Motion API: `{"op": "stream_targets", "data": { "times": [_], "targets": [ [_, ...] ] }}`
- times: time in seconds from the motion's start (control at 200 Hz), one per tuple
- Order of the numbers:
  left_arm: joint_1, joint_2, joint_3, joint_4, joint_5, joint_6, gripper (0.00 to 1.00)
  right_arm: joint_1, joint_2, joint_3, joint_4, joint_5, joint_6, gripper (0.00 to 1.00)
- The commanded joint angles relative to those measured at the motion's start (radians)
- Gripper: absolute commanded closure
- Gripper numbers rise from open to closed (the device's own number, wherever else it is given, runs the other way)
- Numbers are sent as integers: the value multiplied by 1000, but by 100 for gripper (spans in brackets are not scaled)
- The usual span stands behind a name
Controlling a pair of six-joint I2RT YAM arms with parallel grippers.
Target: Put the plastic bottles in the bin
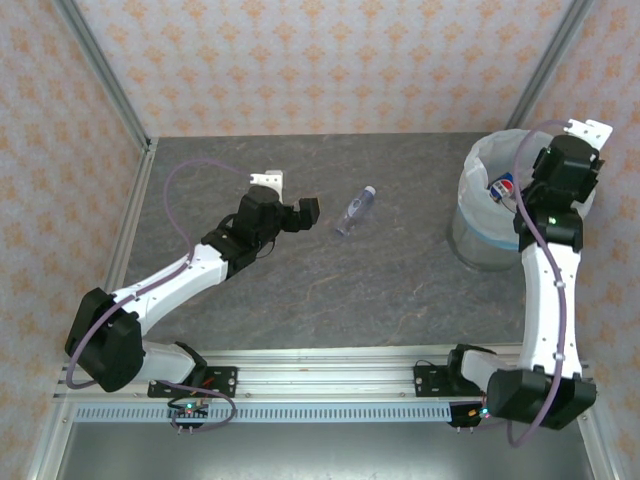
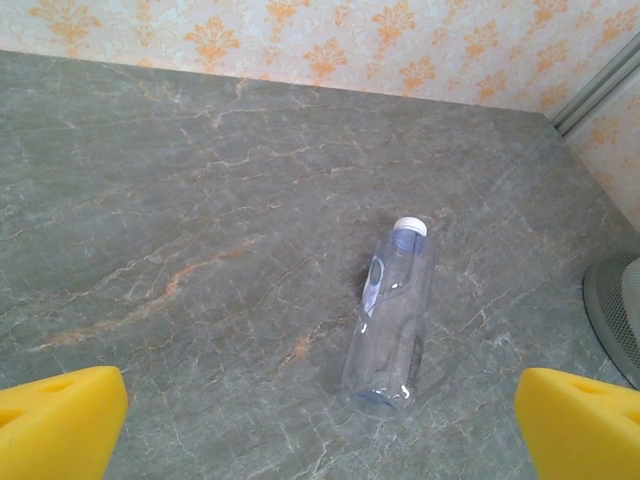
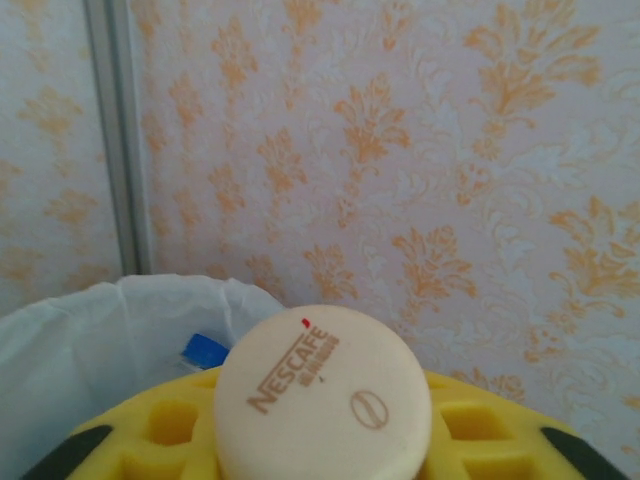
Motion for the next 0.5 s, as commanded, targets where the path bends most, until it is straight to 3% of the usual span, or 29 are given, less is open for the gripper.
{"op": "stream_targets", "data": {
  "times": [0.0,0.09,0.215,0.35,0.495],
  "targets": [
    [-2,-13,-7,-6,5,26,0,-11,64,9,41,104,-101,34],
    [-1,-6,4,-18,31,31,0,-10,108,80,-78,75,-71,16],
    [-2,5,11,-18,54,29,0,-11,79,134,-162,-44,29,4],
    [-1,21,28,-32,77,39,0,-10,46,130,-202,-290,64,1],
    [-1,39,43,-62,90,49,0,-10,30,106,-200,-262,58,1]
  ]
}}
